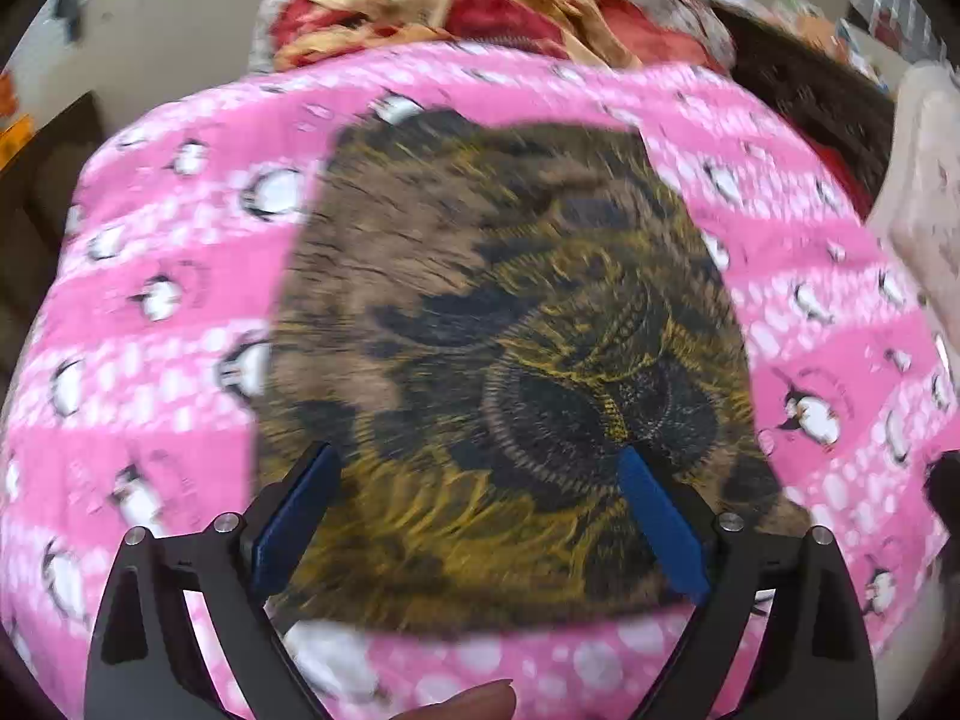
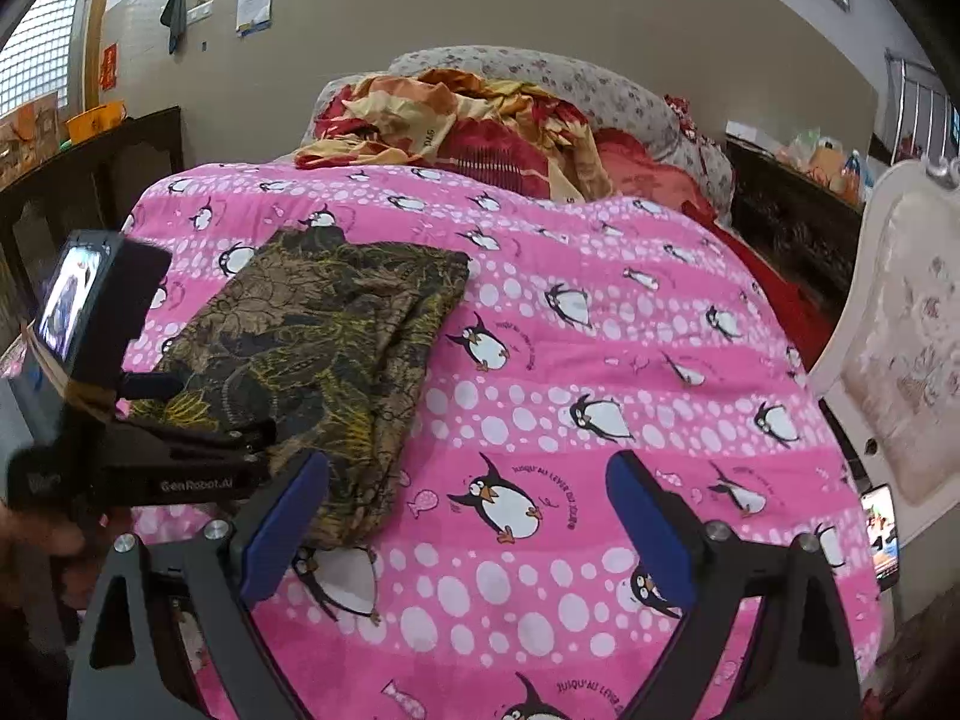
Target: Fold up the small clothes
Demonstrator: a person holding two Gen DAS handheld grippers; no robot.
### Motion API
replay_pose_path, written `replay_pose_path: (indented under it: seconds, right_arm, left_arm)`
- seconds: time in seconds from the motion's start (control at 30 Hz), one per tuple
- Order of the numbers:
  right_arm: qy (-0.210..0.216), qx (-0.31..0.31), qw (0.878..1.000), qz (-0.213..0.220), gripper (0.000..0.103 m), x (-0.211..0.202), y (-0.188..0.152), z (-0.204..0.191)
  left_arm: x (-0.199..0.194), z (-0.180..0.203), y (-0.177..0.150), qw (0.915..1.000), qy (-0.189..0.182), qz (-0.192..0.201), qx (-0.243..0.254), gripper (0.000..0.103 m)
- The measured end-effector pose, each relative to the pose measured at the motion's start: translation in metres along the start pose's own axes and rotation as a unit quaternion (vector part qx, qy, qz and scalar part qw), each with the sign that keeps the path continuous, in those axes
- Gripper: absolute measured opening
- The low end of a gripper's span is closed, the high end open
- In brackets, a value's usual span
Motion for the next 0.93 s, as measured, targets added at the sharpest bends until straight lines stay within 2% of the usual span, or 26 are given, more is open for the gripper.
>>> replay_pose_path:
  seconds: [0.07, 0.2, 0.37, 0.93]
  right_arm:
    - [0.006, -0.001, 1.000, 0.004, 0.096, -0.007, 0.008, -0.005]
    - [0.030, 0.008, 0.999, 0.006, 0.096, -0.019, 0.018, -0.015]
    - [0.056, 0.022, 0.998, 0.006, 0.096, -0.031, 0.022, -0.028]
    - [0.066, 0.022, 0.998, -0.002, 0.096, -0.038, 0.020, -0.039]
  left_arm:
    - [-0.020, -0.010, -0.001, 0.9996, 0.025, 0.009, -0.007, 0.078]
    - [-0.053, -0.023, -0.004, 0.9985, 0.046, 0.021, -0.018, 0.078]
    - [-0.077, -0.034, -0.003, 0.9980, 0.043, 0.035, -0.029, 0.078]
    - [-0.076, -0.038, -0.008, 0.9976, 0.034, 0.028, -0.054, 0.078]
Point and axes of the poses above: each gripper's, at about its wrist camera, not at the fingertips, and x roughly the way its jaws point, z to its right, y to its top, the point moved 9 cm from there along x, roughly the way its jaws point
